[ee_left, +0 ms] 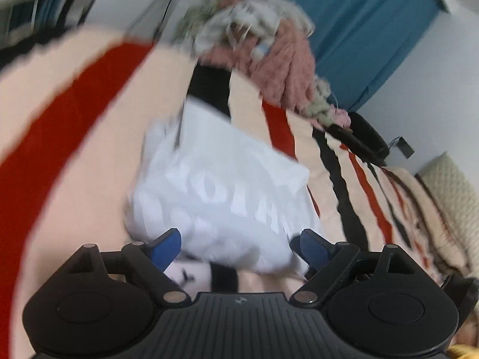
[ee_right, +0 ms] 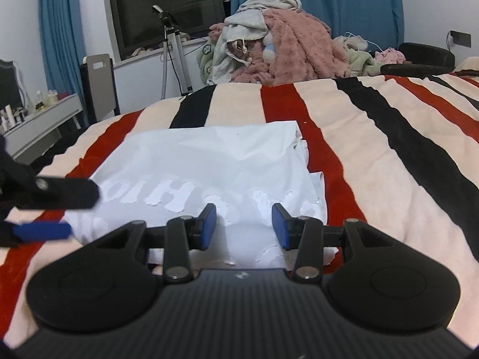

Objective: Fold clothes

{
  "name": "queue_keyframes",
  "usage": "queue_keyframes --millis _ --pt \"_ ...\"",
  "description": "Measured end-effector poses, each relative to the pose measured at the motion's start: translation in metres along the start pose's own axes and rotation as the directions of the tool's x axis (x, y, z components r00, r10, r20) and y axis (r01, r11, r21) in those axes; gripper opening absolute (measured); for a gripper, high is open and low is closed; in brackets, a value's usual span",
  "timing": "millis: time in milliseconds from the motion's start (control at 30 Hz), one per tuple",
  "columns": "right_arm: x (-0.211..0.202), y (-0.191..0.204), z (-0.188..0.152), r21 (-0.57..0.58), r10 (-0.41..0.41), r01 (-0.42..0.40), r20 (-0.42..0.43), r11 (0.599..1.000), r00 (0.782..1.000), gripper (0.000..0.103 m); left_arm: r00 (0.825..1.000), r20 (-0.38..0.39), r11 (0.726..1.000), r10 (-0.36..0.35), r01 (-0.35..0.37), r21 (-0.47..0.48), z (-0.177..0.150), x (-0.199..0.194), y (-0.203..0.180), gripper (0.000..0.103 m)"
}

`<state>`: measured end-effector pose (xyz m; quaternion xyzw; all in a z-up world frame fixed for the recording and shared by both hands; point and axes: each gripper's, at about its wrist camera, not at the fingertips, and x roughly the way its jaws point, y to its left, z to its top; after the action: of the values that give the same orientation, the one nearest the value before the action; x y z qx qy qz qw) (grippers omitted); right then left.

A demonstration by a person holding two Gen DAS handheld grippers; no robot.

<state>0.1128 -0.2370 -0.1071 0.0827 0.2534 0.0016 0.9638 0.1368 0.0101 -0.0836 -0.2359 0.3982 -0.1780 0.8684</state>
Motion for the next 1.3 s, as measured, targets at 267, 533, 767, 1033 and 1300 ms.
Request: queue_keyframes --millis 267,533,767,1033,1300 --pt "0.005 -0.001 -0.003 0.013 -0.004 0.004 -0.014 1.000 1.000 0.043 0.994 -0.041 0.918 -0.102 0.078 -0.389 0.000 0.038 0.064 0.087" --pt "0.006 0.002 -0.007 -0.009 -0.011 0.011 -0.012 1.000 1.000 0.043 0.997 0.026 0.885 -0.076 0.079 -0.460 0.005 0.033 0.088 0.051" --pt "-0.003 -0.004 0.000 0.076 0.033 -0.032 -0.017 0.997 0.999 0.046 0.996 0.050 0.894 -0.072 0.086 -0.439 0.005 0.028 0.083 0.032" --pt "-0.018 -0.047 0.003 0.661 0.497 -0.400 0.048 0.635 0.867 0.092 0.996 0.056 0.903 -0.068 0.085 -0.420 0.003 0.025 0.078 0.031" --pt "0.028 -0.057 -0.040 0.877 0.600 -0.297 0.011 0.379 0.800 0.091 0.995 0.069 0.892 -0.074 0.097 -0.442 0.005 0.025 0.076 0.028"
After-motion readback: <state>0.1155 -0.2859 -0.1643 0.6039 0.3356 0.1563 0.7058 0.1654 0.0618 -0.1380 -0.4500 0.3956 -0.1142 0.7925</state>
